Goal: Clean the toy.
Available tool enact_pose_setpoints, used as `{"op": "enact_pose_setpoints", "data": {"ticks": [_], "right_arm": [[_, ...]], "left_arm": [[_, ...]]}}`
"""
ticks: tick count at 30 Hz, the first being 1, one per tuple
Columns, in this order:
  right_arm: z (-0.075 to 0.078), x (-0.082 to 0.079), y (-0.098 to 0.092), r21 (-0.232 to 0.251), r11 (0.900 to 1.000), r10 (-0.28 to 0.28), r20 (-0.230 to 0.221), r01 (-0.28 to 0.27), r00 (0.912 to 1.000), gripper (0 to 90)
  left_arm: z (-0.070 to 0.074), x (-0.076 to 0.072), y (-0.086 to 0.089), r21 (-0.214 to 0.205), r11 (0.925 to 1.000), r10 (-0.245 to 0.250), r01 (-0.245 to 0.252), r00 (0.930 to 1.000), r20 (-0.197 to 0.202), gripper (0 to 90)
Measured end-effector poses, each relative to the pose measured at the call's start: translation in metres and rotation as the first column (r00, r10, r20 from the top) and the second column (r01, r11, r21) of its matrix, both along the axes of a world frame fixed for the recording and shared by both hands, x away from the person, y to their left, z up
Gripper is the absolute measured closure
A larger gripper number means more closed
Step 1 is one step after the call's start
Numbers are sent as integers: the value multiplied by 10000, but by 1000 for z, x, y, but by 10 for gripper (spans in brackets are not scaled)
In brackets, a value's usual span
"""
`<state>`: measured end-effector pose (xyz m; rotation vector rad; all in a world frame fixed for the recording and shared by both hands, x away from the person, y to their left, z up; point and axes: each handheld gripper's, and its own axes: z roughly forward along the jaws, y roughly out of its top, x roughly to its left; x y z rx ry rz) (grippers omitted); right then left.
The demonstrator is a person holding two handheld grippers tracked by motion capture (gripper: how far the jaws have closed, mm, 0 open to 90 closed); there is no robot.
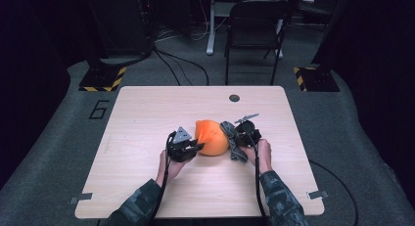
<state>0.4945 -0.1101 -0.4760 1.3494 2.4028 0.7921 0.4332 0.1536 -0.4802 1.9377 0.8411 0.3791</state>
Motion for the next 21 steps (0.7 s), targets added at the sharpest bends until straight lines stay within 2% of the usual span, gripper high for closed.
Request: {"op": "enact_pose_setpoints", "data": {"ticks": [3,9,17,21], "right_arm": [[-5,3,-2,28,10000,-69,-104,69,9999,750],[2,2,-3,31,10000,-41,-54,41,10000,751],[37,-9,-2,680,9975,136,959,-202,9953,752],[56,-21,11,1086,9910,613,1570,-789,9857,753]], "left_arm": [[0,0,0,-49,10000,-22,22,10000,28,732],[0,0,1,-35,10000,-31,31,10000,37,730],[0,1,1,-14,10000,-55,55,10000,51,729],[1,0,1,-1,9999,-109,109,9999,-3,729]]}}
